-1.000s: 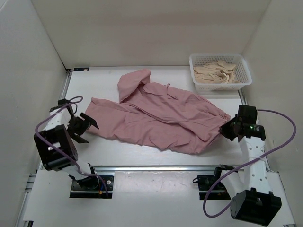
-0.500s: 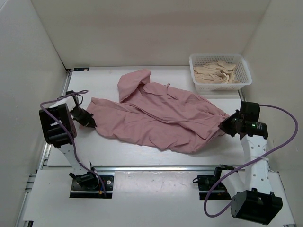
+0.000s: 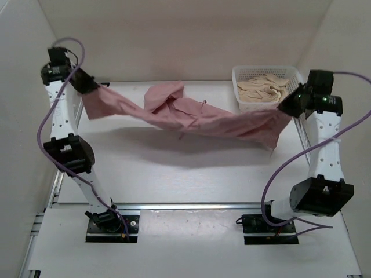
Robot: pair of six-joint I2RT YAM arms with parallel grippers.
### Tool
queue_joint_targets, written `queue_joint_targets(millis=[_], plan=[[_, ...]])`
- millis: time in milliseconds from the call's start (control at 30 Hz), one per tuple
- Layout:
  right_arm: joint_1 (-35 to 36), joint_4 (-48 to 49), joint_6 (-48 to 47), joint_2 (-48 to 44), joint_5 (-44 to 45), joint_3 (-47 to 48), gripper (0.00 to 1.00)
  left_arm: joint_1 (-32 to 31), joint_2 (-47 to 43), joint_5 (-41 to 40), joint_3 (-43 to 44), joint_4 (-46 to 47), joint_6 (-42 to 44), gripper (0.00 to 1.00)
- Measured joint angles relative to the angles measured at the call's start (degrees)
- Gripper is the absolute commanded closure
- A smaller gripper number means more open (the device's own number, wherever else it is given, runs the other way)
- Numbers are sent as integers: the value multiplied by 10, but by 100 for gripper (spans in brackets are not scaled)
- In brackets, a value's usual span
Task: Fold and stack the trousers
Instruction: Flatten the trousers out
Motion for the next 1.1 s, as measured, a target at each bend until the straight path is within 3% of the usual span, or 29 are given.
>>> queue_joint_targets(millis=[67,167,300,400,467,500,533,567,600,633,667,767,867,900,1000,1100], plan=[[0,8,-8,24,3,80,100,0,7,6,128,-12,-2,90],[0,17,-12,1,7,120,100,12,-28,21,190,-10,-6,90],[0,17,-5,-79,22,61,100,36,-105,31,93,-7,-8,90],[-4,7,13,-171,48,-65,100,53,-138,27,-28,-6,2,90],[-7,-7,30,-236,65,-152,93,64,-153,15,-133,3,12,90],[-8,-25,42,-272,74,-195,81,69,-157,7,-184,2,17,84],[-8,-44,54,-310,82,-234,62,73,-161,0,-234,5,23,60],[-9,-63,65,-349,91,-269,26,77,-165,-7,-282,6,33,44],[-9,-89,76,-382,98,-294,18,80,-168,-13,-319,-1,42,17],[-10,-109,80,-412,104,-308,14,83,-169,-20,-340,-11,49,0],[-10,-132,86,-440,110,-314,8,86,-169,-28,-348,-23,56,0],[-10,-162,94,-478,135,-308,7,87,-176,-38,-322,-40,70,0],[-11,-161,85,-454,146,-285,23,80,-187,-38,-254,-34,80,4],[-11,-150,76,-435,140,-275,57,71,-189,-38,-229,-30,83,11],[-10,-91,40,-352,93,-252,100,11,-187,-35,-165,-7,95,41],[2,-22,12,-240,33,-237,100,-87,-144,-41,-77,-7,112,48]])
